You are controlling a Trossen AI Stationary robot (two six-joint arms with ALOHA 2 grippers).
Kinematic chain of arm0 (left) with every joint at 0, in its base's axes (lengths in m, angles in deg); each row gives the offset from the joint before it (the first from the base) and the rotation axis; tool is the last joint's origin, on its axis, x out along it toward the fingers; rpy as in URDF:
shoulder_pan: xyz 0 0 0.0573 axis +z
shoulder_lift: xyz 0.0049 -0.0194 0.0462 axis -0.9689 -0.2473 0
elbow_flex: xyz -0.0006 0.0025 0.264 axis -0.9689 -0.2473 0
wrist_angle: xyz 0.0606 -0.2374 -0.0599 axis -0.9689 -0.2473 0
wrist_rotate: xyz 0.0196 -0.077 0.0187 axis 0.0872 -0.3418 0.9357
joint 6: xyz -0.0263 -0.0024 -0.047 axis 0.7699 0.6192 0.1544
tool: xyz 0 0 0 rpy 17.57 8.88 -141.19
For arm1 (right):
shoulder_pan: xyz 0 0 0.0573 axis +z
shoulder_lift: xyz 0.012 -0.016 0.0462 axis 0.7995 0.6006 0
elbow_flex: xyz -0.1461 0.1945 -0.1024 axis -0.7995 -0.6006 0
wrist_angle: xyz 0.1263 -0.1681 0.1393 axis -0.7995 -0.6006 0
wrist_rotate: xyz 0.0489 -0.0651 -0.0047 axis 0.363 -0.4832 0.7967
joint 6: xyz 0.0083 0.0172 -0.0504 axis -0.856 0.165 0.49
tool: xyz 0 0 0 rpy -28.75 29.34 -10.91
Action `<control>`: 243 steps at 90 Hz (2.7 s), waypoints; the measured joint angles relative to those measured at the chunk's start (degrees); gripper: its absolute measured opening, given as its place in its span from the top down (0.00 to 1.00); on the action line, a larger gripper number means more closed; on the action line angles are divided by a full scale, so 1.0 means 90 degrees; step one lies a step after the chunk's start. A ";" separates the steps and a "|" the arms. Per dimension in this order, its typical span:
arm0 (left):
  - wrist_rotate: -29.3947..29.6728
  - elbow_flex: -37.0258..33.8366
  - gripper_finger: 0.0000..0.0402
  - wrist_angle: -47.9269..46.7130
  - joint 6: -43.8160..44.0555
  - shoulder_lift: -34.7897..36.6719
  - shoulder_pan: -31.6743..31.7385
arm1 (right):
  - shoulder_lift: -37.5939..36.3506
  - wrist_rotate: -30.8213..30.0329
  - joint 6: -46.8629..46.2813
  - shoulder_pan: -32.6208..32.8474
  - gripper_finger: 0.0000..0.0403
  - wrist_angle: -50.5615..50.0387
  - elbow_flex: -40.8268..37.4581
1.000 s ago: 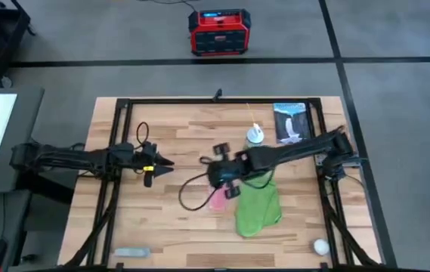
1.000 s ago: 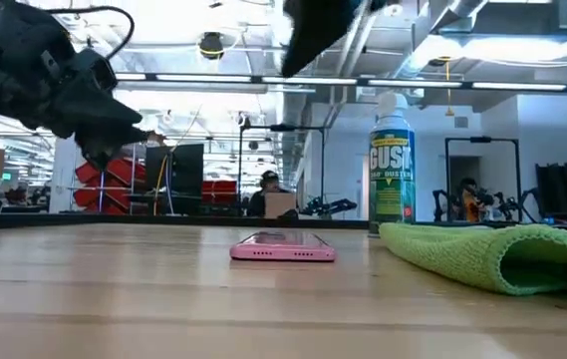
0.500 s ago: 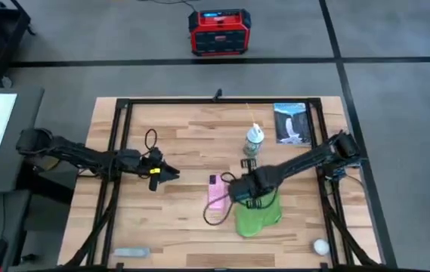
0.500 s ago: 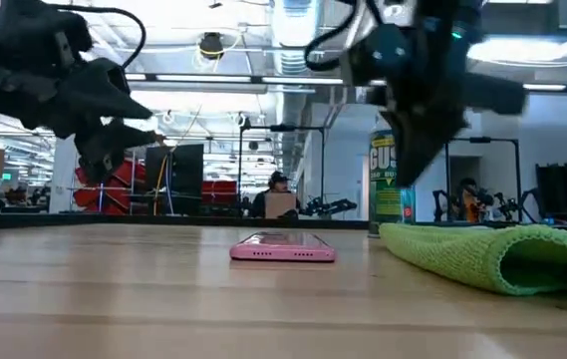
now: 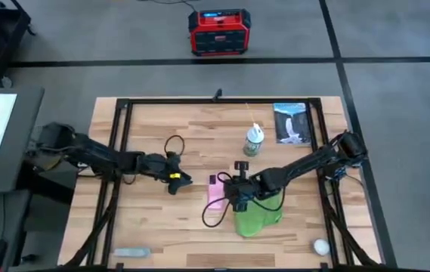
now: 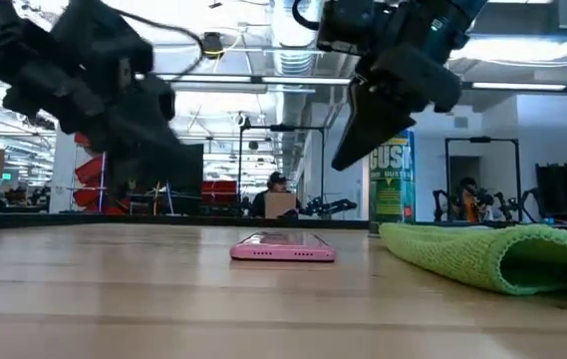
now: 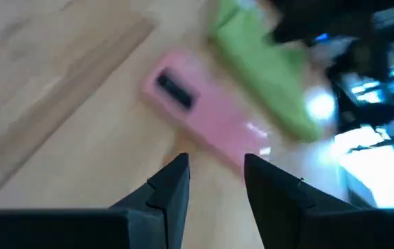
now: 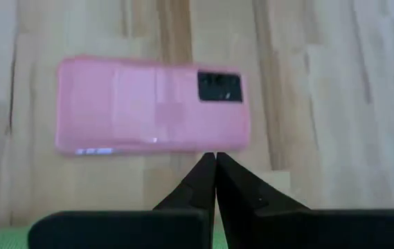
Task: Apply microfiber cloth
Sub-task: Spray the back of the pink phone using the white spray bottle
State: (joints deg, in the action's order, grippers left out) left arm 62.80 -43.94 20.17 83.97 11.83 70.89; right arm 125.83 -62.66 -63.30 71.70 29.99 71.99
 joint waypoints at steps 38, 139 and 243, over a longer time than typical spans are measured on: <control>-0.0561 0.0015 0.70 0.1430 0.1638 -0.1118 0.0007 | 0.0044 -0.0050 0.0043 0.0000 1.00 0.0576 -0.0373; -0.0372 0.0767 0.70 -0.0223 0.2141 -0.1691 0.0099 | 0.0368 0.0263 -0.0335 0.0206 1.00 0.1552 -0.0913; 0.0026 0.2134 0.70 -0.0799 -0.1574 -0.1725 -0.0584 | 0.0641 0.0476 -0.0274 0.0225 1.00 0.1526 -0.0923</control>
State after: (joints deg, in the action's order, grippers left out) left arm 63.03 -24.74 12.99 69.80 -3.70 65.64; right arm 131.60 -58.38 -65.77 73.72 43.73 63.69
